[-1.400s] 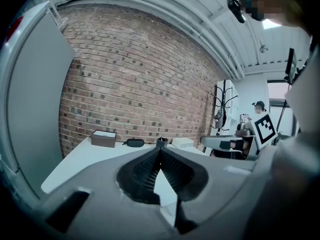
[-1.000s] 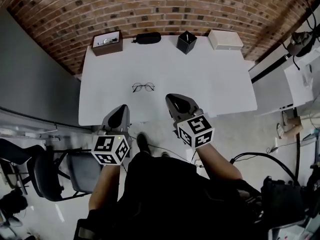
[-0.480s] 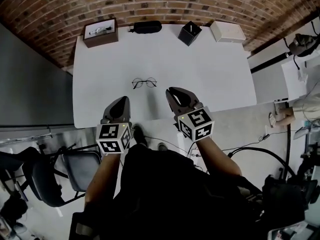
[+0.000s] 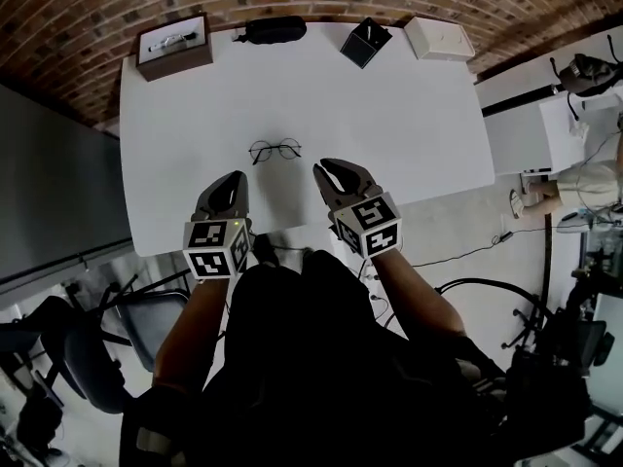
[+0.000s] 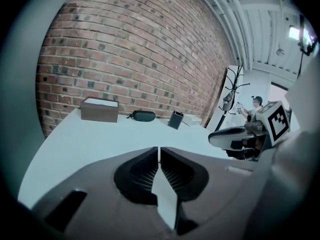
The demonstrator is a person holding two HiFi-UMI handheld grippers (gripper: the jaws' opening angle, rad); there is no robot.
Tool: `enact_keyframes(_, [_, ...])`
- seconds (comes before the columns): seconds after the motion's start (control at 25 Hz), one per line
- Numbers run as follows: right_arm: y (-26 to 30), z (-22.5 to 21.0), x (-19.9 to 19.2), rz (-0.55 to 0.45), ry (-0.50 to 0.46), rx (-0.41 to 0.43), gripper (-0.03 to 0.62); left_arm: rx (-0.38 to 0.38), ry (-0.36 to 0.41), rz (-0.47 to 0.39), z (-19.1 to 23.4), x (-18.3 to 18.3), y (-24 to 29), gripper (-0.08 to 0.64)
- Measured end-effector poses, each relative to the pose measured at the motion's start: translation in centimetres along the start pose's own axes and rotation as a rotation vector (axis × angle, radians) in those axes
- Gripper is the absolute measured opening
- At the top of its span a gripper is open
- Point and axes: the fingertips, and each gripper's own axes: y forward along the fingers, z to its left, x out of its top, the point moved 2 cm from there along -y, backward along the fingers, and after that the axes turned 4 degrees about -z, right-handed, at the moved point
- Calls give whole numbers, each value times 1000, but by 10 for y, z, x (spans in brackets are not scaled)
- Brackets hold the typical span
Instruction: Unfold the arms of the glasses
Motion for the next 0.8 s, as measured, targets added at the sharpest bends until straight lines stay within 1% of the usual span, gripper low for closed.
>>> enact_keyframes(0.12, [13, -6, -16, 43, 6, 11, 14, 3, -9, 33, 4, -10, 12, 8])
enact_keyframes(0.2, [22, -11, -31, 94, 11, 24, 20, 3, -10, 50, 5, -18, 20, 8])
enact_keyframes(0.32, [41, -20, -45, 114, 13, 50, 74, 13, -3, 84, 9, -31, 37, 12])
enact_keyframes(0.44, [57, -28, -60, 144, -6, 65, 74, 41, 3, 137, 13, -46, 52, 15])
enact_keyframes(0.56, [72, -35, -74, 175, -14, 76, 74, 62, -10, 148, 18, -56, 63, 15])
enact_keyframes(0.64, [79, -36, -83, 195, -8, 87, 74, 65, -16, 164, 19, -63, 70, 33])
enact_keyframes(0.72, [86, -38, -92, 218, -11, 95, 74, 62, -19, 182, 20, -70, 76, 83])
enact_keyframes(0.8, [92, -38, -101, 241, -18, 106, 74, 73, -11, 198, 23, -75, 83, 87])
